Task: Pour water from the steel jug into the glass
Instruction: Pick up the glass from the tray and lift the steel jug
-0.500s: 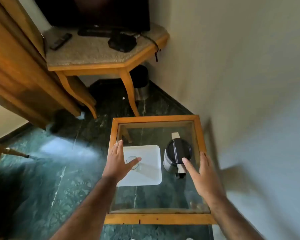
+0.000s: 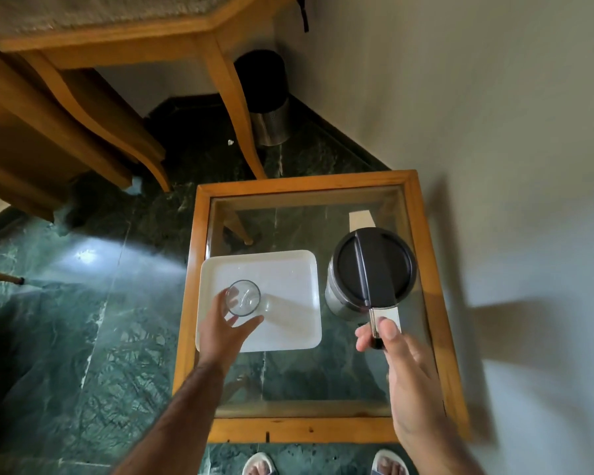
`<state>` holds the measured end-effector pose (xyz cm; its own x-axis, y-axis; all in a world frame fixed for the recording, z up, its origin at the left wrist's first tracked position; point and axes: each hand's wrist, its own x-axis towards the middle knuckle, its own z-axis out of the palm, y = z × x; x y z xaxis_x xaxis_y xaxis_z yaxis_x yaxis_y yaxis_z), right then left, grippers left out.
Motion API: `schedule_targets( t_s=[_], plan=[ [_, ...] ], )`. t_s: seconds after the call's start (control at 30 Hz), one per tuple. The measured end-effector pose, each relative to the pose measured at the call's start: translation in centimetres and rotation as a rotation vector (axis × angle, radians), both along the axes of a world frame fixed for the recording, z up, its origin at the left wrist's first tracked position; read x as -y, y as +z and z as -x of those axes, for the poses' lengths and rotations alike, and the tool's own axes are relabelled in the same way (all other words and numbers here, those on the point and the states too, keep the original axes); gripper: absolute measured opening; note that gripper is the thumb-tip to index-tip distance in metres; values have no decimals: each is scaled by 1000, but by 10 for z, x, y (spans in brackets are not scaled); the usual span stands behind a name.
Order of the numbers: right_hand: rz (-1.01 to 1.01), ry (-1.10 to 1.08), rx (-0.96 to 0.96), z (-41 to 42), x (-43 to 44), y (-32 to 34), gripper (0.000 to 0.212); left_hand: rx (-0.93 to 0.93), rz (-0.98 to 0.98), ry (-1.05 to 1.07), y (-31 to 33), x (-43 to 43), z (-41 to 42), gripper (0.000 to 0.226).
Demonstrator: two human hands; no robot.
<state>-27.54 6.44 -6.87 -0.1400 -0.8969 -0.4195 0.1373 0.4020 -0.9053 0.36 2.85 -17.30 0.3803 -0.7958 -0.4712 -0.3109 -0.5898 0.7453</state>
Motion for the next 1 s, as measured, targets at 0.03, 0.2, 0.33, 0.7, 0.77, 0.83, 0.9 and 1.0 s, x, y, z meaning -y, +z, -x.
schedule_targets(
  t_s=[0.03, 0.2, 0.33, 0.7, 0.77, 0.83, 0.9, 1.0],
  plan=[
    [23, -21, 0, -3, -2, 0, 69, -5, 13, 18, 1, 0, 2, 77],
    [86, -130, 65, -11, -4, -12, 54, -8, 50, 11, -17, 6, 5, 73],
    [110, -216, 107, -15, 2, -15, 47, 5, 47, -25, -25, 11, -1, 69],
    [186, -314, 175, 17, 47, 7, 35, 10, 191, -90, 28, 27, -3, 63],
    [210, -302, 213, 18, 51, 22, 30, 4, 229, -126, 53, 29, -2, 62],
    [222, -280, 242, 21, 52, 39, 26, 2, 251, -149, 77, 30, 1, 64],
    [232, -242, 248, 23, 51, 65, 26, -18, 273, -152, 106, 28, 4, 65],
    [254, -205, 195, 26, 53, 105, 30, -53, 301, -164, 150, 26, 11, 64]
  ],
)
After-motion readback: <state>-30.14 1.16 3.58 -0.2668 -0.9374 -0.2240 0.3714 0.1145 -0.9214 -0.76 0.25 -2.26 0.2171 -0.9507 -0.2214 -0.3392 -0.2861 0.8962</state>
